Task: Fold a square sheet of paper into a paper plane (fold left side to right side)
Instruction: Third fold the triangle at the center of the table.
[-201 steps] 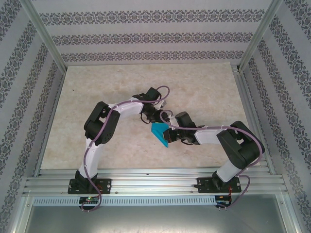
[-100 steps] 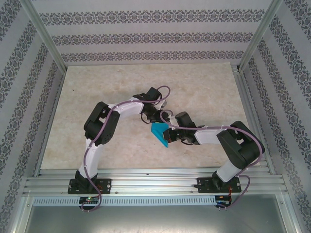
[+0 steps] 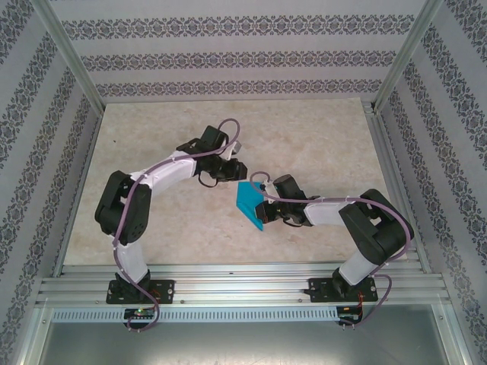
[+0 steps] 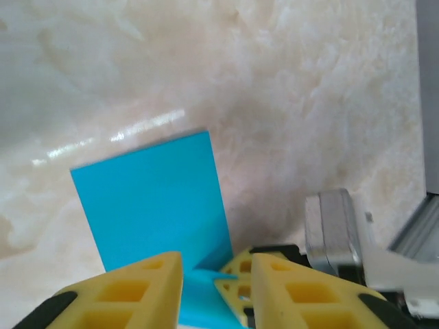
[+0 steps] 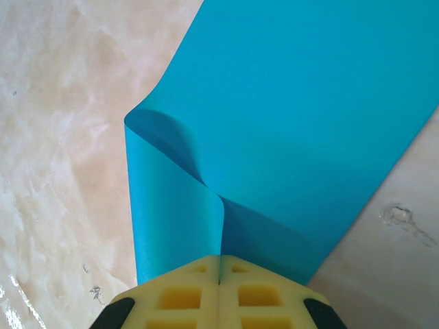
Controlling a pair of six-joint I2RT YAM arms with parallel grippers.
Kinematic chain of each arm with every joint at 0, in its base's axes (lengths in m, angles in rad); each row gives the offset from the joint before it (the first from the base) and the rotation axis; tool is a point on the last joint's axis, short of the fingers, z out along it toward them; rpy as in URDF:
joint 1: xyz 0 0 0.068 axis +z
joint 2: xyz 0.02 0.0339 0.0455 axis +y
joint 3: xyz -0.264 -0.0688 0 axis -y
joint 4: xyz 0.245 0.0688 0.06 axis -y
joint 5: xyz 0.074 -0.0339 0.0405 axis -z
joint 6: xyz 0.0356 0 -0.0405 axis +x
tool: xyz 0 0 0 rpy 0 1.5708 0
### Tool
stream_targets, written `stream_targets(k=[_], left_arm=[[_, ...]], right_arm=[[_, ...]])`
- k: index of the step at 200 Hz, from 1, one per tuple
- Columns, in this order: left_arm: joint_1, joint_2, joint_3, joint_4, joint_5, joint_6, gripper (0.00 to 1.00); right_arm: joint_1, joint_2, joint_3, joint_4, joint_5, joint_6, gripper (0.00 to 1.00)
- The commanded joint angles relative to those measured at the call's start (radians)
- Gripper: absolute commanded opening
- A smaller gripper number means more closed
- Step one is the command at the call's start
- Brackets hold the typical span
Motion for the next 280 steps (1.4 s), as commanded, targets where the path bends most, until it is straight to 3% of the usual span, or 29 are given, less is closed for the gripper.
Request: stream_targets(k=[1, 28, 77, 230, 280], left_arm=[[-0.020, -0.014, -0.102, 0.155, 0.062, -0.108, 0.24], [-0.049, -0.012, -0.162, 0.250, 0.061, -0.185, 0.22], [-0.113, 0.065, -0.147, 0.260, 0.027, -0.217, 0.19], [-0.148, 0.114, -0.181, 0.160, -0.062, -0.167, 0.17], [-0.148, 0.142, -0.198, 0.147, -0.093, -0.153, 0.17]], right_arm=[[0.015, 0.047, -0.009, -0.100, 0.043, -0.022, 0.03], [0.021, 0.051, -0.003, -0.111, 0.052, -0.025, 0.04], [0.028, 0.054, -0.001, -0.119, 0.060, -0.030, 0.04], [0.032, 0.054, 0.008, -0.130, 0.069, -0.036, 0.05], [0.028, -0.034, 0.037, -0.152, 0.063, 0.000, 0.18]])
